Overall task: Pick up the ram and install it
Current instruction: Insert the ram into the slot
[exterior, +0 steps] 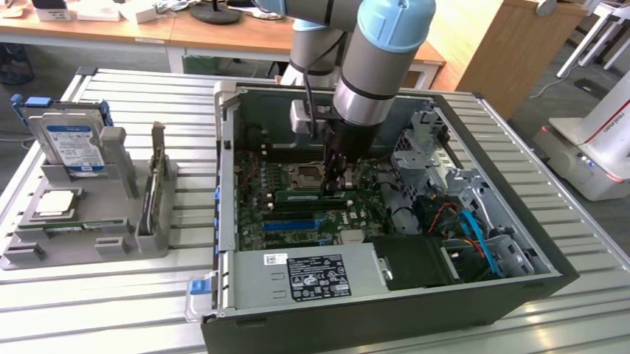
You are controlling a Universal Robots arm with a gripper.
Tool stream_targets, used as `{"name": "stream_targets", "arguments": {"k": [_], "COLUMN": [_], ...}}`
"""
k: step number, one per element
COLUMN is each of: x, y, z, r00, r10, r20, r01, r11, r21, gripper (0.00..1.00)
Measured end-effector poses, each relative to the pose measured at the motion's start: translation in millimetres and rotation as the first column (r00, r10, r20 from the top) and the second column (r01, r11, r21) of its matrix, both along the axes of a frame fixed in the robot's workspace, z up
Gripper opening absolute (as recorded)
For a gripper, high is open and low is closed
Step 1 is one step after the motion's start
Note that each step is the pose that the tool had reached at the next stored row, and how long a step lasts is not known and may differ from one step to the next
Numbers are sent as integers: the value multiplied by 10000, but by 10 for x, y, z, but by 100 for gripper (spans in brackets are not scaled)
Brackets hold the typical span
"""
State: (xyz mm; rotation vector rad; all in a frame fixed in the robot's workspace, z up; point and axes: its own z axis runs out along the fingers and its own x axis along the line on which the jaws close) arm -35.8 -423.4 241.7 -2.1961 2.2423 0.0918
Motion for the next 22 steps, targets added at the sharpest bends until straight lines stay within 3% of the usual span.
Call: {"name": "stream_targets", "arguments": {"k": [22], "x": [0], "y": [0], "z": [-55], "r00": [10000], "r10": [60], "r20": [1], "r01": [-60], "r11": [10000], "r21": [4], "gripper": [12]}}
